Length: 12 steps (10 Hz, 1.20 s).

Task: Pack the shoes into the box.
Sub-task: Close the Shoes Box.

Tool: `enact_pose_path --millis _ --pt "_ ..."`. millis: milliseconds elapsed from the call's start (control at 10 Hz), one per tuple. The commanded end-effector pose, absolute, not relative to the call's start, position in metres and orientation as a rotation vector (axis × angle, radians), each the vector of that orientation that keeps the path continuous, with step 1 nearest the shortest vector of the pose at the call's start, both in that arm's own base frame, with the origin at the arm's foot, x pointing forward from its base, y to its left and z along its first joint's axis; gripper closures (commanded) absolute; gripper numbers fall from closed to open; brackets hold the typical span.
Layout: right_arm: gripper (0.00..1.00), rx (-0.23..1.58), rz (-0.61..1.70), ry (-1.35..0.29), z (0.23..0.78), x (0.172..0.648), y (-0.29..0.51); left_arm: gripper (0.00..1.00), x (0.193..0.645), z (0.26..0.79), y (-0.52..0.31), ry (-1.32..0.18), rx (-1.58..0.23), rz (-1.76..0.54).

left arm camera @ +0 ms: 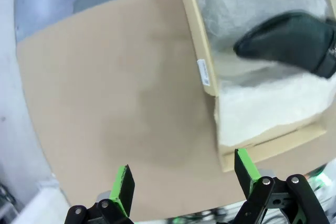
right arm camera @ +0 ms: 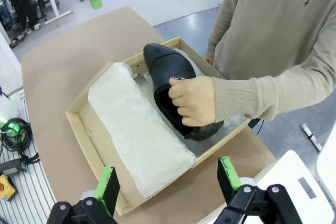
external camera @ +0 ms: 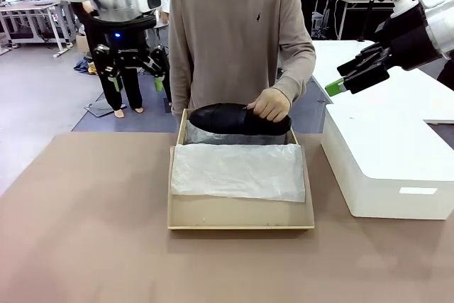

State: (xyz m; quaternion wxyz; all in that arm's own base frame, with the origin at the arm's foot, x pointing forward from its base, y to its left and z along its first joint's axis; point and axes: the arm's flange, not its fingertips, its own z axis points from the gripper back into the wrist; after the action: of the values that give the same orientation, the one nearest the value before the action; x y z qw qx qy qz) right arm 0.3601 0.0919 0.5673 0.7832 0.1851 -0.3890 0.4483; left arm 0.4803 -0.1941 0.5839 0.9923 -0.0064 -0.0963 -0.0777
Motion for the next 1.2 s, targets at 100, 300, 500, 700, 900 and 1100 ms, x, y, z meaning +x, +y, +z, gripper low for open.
enact_pose_path --millis 100,300,500,700,900,1100 --pt "0.00 0.418 0.986 -0.858 0.566 0.364 0.091 0.00 0.482 0.578 -0.145 -0.221 0.031 -0.431" --pt "0.00 0.418 0.986 -0.858 0.566 0.364 0.091 0.00 0.487 0.577 -0.122 -0.248 0.021 -0.687" --pt "0.00 0.418 0.986 -0.858 0.566 0.364 0.091 0.00 0.492 0.571 -0.103 -0.274 -0.019 -0.926" --pt "0.00 0.418 0.986 -0.858 0.566 0.364 0.091 0.00 0.491 0.565 -0.093 -0.290 -0.033 -1.143" --pt "0.00 0.418 0.986 -0.858 0.566 0.364 0.091 0.00 0.500 0.571 -0.103 -0.274 0.011 -1.049" --pt "0.00 0.418 0.986 -0.858 0.566 0.364 0.091 0.00 0.500 0.571 -0.103 -0.274 0.011 -1.049"
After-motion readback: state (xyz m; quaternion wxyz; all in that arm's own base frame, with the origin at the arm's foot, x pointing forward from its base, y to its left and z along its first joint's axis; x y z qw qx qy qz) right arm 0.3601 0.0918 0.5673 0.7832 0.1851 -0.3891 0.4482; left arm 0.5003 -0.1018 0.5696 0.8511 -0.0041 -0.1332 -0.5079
